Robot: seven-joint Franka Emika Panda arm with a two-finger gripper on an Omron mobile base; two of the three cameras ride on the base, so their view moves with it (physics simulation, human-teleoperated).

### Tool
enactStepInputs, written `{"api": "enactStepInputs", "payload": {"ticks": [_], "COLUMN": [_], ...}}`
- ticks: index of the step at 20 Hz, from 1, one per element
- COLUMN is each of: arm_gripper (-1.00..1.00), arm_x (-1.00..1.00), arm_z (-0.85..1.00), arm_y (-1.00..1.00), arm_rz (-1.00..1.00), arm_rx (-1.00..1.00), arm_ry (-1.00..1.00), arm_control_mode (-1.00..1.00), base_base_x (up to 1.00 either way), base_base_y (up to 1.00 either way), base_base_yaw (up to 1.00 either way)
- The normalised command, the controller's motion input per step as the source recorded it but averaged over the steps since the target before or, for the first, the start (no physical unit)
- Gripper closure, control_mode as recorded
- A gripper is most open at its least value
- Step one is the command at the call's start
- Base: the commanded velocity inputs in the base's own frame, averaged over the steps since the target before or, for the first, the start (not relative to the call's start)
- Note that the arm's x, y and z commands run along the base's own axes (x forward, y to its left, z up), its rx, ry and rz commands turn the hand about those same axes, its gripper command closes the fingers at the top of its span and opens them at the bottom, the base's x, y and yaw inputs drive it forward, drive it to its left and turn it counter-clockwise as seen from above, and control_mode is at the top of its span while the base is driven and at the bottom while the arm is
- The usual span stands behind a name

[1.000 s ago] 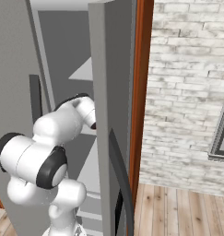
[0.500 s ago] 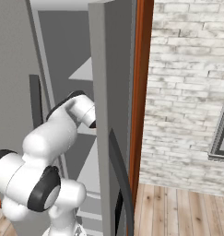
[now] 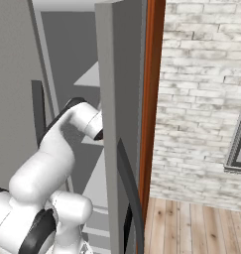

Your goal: Take the bell pepper, eggplant, and broccoli from the freezer and place them in the bowl on the counter.

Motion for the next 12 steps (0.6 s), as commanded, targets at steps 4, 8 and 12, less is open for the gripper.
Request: {"api": "enactStepInputs", "payload": {"ticks": [4,8,12], "arm_gripper": [1.00,1.00,1.00], "arm_x": [-0.56,-0.39,-0.24], "arm_z": [0.16,0.27,0.48], "arm_y": [0.04,0.21,0.23], "arm_rz": [-0.04,-0.05,-0.03], "arm_rx": [0.00,-0.02,-0.03], "arm_ry": [0.00,-0.01,0.01], "arm_control_mode": [-1.00,-1.00,-1.00], "base_base_x": [0.00,0.00,0.00], "base_base_y": [0.00,0.00,0.00], "base_base_yaw": [0.00,0.00,0.00]}}
